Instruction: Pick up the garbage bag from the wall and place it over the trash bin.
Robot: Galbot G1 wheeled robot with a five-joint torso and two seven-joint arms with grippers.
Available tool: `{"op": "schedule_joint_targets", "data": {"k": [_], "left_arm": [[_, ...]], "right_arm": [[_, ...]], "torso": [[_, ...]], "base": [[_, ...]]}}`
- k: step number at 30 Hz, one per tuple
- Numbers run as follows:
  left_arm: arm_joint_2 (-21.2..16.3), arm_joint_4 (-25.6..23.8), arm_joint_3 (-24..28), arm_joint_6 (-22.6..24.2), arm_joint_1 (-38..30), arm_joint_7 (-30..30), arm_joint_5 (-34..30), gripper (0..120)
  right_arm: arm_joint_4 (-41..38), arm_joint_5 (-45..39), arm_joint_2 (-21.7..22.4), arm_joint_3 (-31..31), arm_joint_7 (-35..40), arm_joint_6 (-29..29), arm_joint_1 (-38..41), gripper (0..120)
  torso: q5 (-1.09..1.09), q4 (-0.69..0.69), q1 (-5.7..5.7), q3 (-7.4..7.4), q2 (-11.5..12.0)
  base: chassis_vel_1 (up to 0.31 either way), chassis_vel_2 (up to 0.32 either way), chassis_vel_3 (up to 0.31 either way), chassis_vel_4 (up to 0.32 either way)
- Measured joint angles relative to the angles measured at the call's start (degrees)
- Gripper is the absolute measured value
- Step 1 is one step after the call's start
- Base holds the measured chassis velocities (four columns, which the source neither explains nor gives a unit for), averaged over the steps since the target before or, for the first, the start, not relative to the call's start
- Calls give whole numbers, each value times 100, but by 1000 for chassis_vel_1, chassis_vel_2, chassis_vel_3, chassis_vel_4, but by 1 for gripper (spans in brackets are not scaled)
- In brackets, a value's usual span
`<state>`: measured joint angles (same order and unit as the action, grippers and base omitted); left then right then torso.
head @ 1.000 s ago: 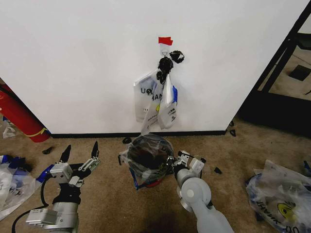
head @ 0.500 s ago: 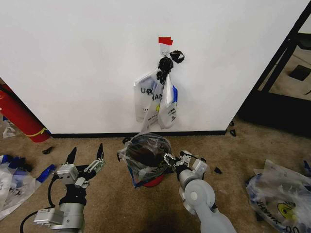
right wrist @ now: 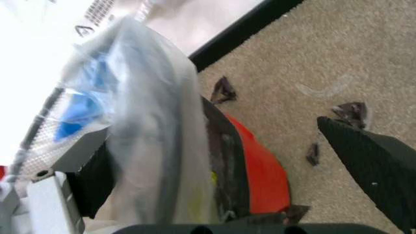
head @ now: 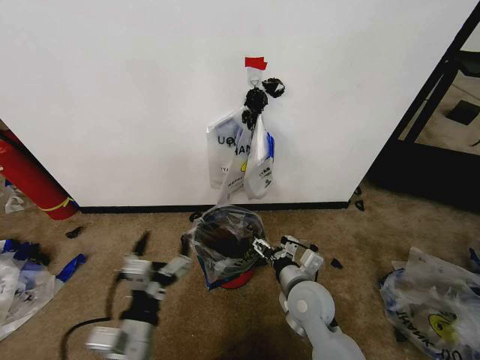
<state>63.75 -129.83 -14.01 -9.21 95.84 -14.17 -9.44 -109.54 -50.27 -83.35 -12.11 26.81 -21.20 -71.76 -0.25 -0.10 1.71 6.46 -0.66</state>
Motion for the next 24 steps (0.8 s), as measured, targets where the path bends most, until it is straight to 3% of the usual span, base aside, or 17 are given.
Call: {"op": "schedule_joint_targets", "data": {"k": [5, 9, 15, 18, 21, 24], "left_arm": [[-20, 23, 232, 114, -181, -36, -8, 100], [84, 10, 114, 102, -27, -60, -46, 100], [337, -49, -373, -38, 152, -82, -109, 100], [461, -50, -646, -80, 180, -87, -274, 100], [576, 7, -1055, -157, 204, -86, -563, 100], [609, 26, -1195, -200, 232, -78, -665, 100]], "right_arm": [[-109, 31, -8, -54, -285, 61, -120, 100], [-289, 238, 83, -70, -679, 94, -292, 100], [-716, 1409, 213, -176, -1237, 675, -644, 100], [-945, 2050, 258, -445, -1433, 1298, -961, 100], [-1238, 3198, 387, -944, -1694, 2571, -1596, 100], [-1427, 3599, 411, -1189, -1783, 2977, -2000, 100]], "torso": [[2, 4, 0, 0, 0], [2, 5, 0, 0, 0], [2, 5, 0, 0, 0], [2, 3, 0, 0, 0], [1, 3, 0, 0, 0], [3, 5, 0, -1, 0]], "base": [[0, 0, 0, 0], [0, 0, 0, 0], [0, 0, 0, 0], [0, 0, 0, 0], [0, 0, 0, 0], [0, 0, 0, 0]]}}
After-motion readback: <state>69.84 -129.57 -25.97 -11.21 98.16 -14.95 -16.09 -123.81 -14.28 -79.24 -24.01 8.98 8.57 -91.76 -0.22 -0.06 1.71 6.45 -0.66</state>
